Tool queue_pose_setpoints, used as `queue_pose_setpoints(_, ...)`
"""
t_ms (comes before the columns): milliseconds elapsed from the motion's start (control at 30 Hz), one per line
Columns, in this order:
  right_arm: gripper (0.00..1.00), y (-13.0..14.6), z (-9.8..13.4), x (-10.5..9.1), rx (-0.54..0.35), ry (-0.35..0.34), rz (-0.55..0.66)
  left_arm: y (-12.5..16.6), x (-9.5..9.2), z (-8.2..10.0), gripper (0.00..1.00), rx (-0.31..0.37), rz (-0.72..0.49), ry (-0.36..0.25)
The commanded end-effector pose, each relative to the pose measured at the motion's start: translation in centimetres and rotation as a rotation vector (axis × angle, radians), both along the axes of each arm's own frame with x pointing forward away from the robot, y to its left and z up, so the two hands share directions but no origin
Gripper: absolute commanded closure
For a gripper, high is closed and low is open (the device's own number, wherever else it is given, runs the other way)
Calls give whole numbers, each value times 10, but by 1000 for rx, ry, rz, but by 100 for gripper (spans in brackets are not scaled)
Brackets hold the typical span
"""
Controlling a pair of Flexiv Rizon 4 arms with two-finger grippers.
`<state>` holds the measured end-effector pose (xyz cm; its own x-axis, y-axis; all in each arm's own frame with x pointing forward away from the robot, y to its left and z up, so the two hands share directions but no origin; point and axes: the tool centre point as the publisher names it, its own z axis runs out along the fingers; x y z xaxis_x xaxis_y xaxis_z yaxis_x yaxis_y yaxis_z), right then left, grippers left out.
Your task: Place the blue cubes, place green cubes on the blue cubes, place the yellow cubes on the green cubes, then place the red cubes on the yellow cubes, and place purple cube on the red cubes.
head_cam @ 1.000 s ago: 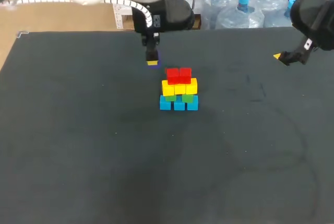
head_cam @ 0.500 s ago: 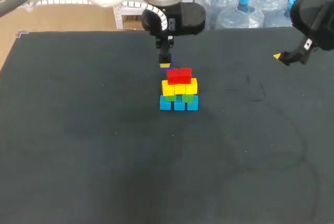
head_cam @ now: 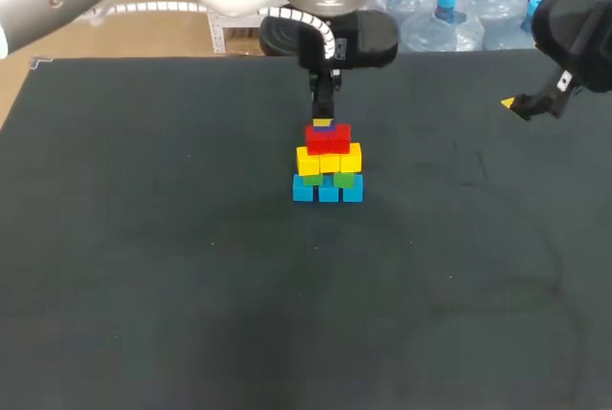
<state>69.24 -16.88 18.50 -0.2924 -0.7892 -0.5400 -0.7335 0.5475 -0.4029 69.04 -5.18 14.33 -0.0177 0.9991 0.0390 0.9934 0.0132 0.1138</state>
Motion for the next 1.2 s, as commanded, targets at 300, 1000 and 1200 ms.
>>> queue_pose_setpoints(300, 0, 0, -2, -2, 1, -13, -6, -5, 11, -15, 100, 38, 12, 6)
queue_pose_setpoints(1000, 0, 0, -2, -2, 1, -13, -6, -5, 20, -23, 100, 68, 29, -10)
queue_pose_setpoints(1200, 0, 0, -2, -2, 1, -13, -6, -5, 21, -23, 100, 68, 34, -14)
